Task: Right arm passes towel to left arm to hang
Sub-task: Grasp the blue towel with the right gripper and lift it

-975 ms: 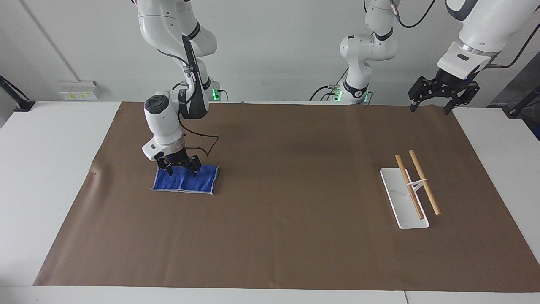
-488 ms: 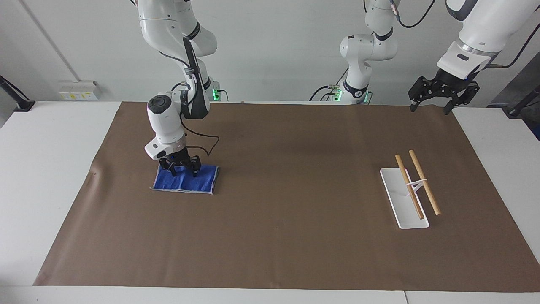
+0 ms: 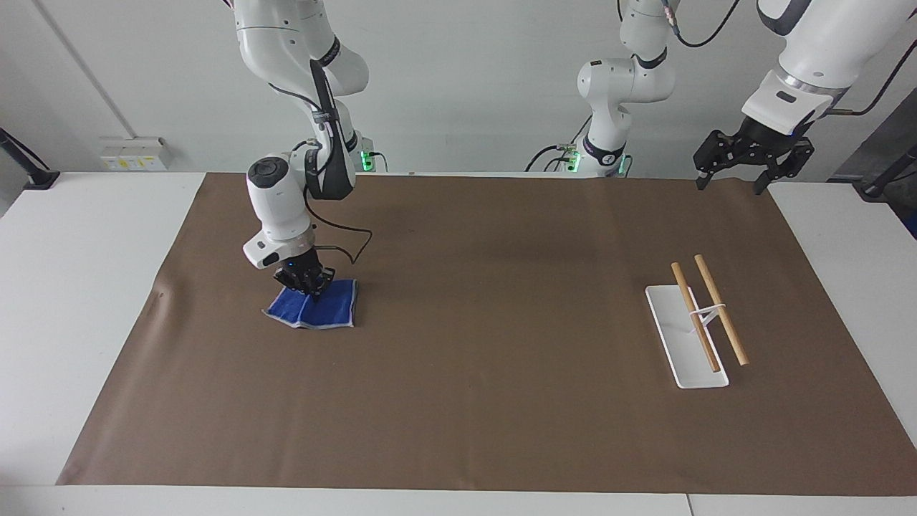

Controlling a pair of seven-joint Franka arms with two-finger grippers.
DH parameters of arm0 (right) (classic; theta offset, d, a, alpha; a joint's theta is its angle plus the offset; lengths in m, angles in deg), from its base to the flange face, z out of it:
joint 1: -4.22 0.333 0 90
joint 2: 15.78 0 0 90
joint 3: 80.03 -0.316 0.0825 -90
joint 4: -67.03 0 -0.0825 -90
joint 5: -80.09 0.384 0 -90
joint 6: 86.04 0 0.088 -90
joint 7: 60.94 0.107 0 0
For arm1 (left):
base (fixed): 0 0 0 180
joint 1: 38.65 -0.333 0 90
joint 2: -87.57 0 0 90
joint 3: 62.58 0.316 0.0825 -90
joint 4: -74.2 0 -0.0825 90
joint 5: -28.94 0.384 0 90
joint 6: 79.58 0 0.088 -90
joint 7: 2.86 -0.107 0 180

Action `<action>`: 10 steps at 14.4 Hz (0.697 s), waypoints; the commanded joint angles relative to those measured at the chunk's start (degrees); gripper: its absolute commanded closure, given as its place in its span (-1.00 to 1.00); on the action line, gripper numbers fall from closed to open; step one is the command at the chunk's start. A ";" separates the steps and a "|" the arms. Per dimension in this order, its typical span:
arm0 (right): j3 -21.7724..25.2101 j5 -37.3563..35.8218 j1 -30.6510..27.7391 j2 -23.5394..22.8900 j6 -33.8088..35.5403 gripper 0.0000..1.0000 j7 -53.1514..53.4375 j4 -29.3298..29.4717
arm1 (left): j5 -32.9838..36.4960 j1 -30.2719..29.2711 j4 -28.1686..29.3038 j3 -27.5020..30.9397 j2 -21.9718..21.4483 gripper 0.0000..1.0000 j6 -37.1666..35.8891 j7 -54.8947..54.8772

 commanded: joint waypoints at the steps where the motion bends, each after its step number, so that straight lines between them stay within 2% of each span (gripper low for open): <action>1: -0.66 1.32 -0.23 2.10 7.45 1.00 0.12 4.32 | -0.25 -0.34 1.98 -0.05 -1.75 -1.00 0.25 -0.64; 4: -2.06 1.58 -0.23 4.30 10.99 1.00 0.20 7.49 | -0.25 -0.34 1.98 -0.05 -1.75 -1.00 0.25 -0.64; 10: -5.67 16.75 -0.23 5.01 19.15 1.00 -0.41 16.80 | -0.25 -0.34 1.98 -0.05 -1.75 -1.00 0.16 -0.64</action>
